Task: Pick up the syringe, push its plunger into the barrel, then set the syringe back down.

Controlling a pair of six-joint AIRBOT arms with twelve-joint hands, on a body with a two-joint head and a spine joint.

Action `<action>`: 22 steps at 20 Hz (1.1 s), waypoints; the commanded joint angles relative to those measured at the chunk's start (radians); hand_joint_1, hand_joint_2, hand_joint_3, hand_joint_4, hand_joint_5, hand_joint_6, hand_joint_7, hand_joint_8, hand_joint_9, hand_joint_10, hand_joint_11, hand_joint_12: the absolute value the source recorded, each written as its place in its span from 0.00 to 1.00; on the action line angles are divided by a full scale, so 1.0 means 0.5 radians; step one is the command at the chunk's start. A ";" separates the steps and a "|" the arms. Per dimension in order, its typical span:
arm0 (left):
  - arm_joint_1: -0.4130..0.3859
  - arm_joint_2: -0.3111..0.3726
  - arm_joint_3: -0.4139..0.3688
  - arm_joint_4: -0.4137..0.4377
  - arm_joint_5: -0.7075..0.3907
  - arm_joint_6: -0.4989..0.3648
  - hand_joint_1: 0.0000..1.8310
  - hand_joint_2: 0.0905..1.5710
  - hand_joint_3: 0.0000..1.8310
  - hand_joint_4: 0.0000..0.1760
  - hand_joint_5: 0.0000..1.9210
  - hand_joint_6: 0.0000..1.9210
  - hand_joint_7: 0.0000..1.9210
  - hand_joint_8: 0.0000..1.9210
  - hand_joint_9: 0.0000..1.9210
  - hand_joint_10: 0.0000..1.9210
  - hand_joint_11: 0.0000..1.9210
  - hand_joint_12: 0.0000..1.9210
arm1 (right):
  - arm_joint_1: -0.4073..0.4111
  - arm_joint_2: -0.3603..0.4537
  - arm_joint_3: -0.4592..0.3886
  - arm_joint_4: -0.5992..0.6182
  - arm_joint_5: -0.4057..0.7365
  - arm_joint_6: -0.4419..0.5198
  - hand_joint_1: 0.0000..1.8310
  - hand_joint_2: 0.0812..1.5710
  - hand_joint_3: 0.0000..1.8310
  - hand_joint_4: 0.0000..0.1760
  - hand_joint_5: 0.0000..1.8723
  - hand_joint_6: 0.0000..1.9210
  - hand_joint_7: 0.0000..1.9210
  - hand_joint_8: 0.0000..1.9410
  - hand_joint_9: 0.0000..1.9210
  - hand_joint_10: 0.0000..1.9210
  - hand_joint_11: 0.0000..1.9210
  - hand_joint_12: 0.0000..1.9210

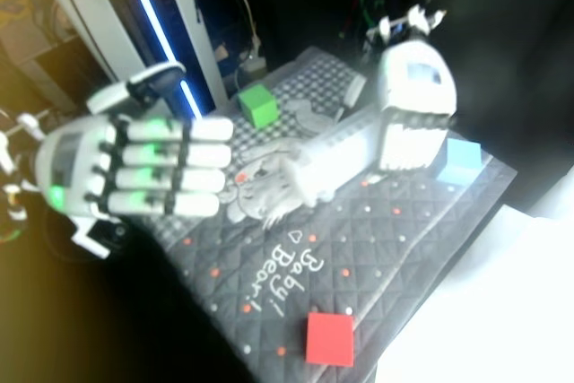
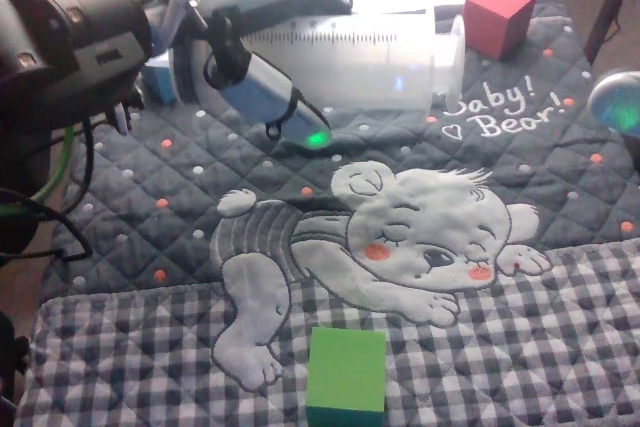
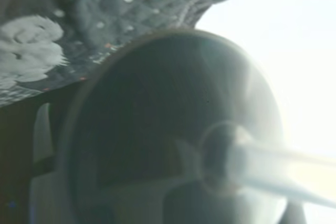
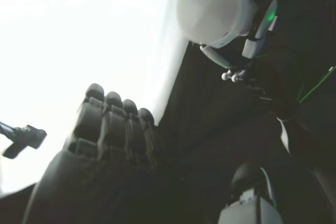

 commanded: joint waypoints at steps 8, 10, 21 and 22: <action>0.043 -0.068 0.043 -0.012 -0.134 -0.012 0.81 0.53 0.32 0.00 0.66 1.00 0.76 1.00 0.80 1.00 0.82 1.00 | 0.089 0.012 -0.012 0.009 0.239 -0.008 0.01 0.52 0.01 0.00 0.01 0.00 0.00 0.00 0.00 0.00 0.00 0.00; 0.056 -0.081 0.055 -0.013 -0.122 -0.012 0.80 0.54 0.32 0.00 0.65 1.00 0.75 1.00 0.79 1.00 0.81 1.00 | 0.106 0.004 -0.012 -0.002 0.239 -0.010 0.01 0.53 0.01 0.00 0.01 0.00 0.00 0.00 0.00 0.00 0.00 0.00; 0.096 -0.127 0.084 0.007 -0.063 -0.011 0.75 0.57 0.24 0.00 0.54 1.00 0.63 1.00 0.69 1.00 0.74 1.00 | 0.148 -0.020 -0.015 -0.029 0.247 -0.014 0.03 0.52 0.00 0.00 0.00 0.00 0.00 0.00 0.00 0.00 0.00 0.00; 0.096 -0.126 0.080 0.017 -0.063 -0.011 0.73 0.59 0.22 0.00 0.52 1.00 0.61 1.00 0.68 1.00 0.73 1.00 | 0.148 -0.020 -0.015 -0.029 0.247 -0.014 0.03 0.52 0.00 0.00 0.00 0.00 0.00 0.00 0.00 0.00 0.00 0.00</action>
